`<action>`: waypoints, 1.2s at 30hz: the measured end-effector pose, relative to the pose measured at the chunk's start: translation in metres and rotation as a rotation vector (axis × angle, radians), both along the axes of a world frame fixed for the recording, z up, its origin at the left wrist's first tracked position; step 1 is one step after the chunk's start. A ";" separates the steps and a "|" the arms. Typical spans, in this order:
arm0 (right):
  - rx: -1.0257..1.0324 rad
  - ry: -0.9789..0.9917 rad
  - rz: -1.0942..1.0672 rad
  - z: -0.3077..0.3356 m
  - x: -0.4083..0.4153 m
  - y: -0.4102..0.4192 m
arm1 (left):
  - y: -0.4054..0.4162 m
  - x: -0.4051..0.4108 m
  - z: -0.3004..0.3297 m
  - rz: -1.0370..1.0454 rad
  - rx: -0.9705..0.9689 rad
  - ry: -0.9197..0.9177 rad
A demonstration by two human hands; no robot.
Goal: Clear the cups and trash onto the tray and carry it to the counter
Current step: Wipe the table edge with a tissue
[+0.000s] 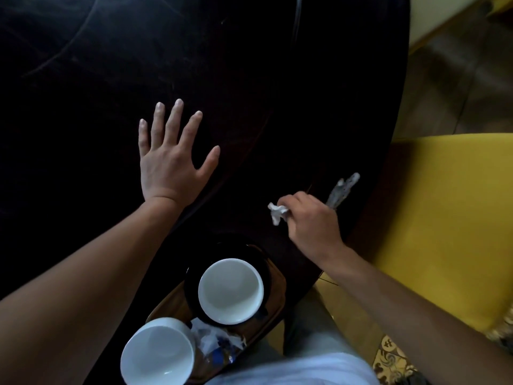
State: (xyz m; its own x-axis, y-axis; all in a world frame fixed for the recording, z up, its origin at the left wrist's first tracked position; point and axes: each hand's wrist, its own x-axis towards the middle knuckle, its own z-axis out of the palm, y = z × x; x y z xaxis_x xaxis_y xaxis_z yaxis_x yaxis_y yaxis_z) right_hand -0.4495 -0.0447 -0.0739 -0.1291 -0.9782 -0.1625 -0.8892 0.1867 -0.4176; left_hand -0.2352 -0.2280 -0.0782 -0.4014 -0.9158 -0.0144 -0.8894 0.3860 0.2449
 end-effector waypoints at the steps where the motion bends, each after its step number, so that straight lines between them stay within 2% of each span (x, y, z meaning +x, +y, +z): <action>1: 0.008 -0.013 0.015 0.000 -0.005 -0.004 | 0.000 0.000 0.000 0.000 0.000 -0.002; 3: 0.019 -0.055 -0.025 0.001 -0.017 -0.017 | 0.001 0.001 0.000 0.000 0.001 -0.004; 6: -0.026 -0.164 -0.348 0.009 -0.052 -0.042 | 0.001 0.001 0.000 0.001 -0.002 -0.004; 8: -0.082 -0.120 -0.537 0.013 -0.089 -0.052 | 0.001 0.001 0.000 0.002 0.002 -0.006; 11: -0.093 0.000 -0.649 0.012 -0.134 -0.055 | 0.000 0.000 0.001 0.005 0.003 -0.002; 15: 0.008 0.101 -0.588 -0.001 -0.117 -0.052 | 0.001 -0.001 0.001 0.006 0.002 0.002; 22: 0.016 -0.046 -0.207 0.000 -0.031 -0.030 | 0.000 -0.001 0.000 0.008 -0.001 0.005; 24: 0.002 -0.049 -0.221 0.001 -0.044 -0.033 | 0.001 0.000 0.000 0.008 -0.005 0.005; 27: -0.101 0.055 -0.410 0.000 -0.091 -0.051 | 0.001 0.000 0.000 0.009 0.000 0.005; 30: -0.055 0.111 -0.497 -0.002 -0.118 -0.059 | 0.000 0.001 0.000 0.006 -0.001 0.001; 36: 0.012 0.030 -0.259 -0.003 -0.058 -0.030 | 0.000 -0.002 0.001 0.009 0.004 0.003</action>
